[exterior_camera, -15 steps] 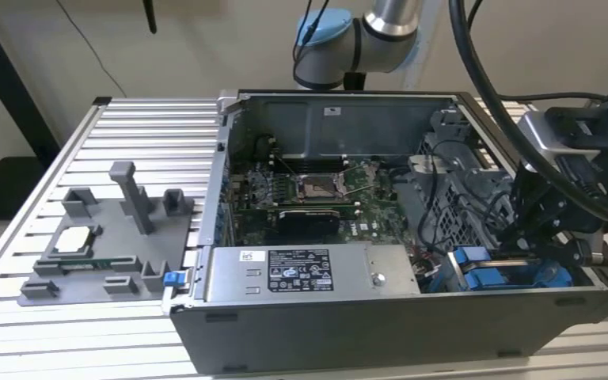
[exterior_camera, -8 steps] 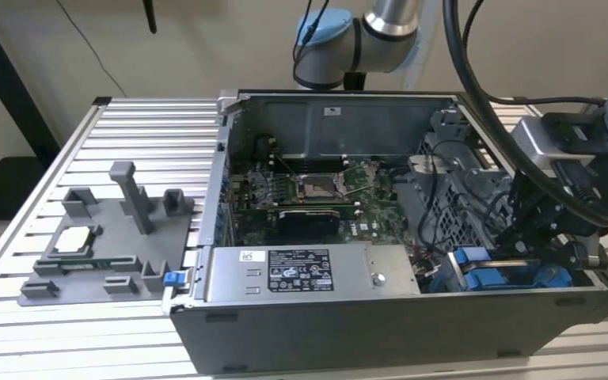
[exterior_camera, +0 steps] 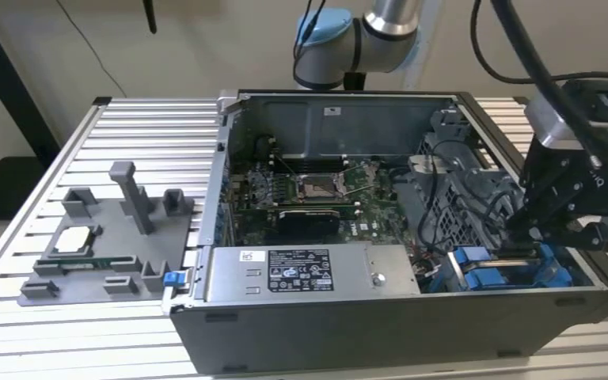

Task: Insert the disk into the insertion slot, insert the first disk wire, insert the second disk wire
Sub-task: 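Insert the second disk wire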

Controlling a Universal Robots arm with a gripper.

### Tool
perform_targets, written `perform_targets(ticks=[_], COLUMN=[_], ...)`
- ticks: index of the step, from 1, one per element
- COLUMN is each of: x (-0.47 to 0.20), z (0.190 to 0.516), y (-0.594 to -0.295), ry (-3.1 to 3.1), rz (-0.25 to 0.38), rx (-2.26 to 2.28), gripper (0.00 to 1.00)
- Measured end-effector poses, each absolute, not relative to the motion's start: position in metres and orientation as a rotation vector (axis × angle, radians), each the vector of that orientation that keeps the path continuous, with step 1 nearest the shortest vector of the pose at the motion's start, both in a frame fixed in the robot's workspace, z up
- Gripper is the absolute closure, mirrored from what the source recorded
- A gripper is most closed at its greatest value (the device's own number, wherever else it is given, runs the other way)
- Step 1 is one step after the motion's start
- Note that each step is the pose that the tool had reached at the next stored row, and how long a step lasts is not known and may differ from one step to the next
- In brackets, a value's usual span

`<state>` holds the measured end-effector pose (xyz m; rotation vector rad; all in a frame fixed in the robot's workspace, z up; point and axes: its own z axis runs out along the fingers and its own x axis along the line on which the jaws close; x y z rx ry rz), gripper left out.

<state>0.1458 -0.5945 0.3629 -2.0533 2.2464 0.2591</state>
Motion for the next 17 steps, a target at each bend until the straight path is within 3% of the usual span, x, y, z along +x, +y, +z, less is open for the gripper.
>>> perform_targets(ticks=[17], x=[0.146], z=[0.414], y=[-0.594], ry=[2.237], rz=[0.239], rx=[-2.048], gripper=[0.00])
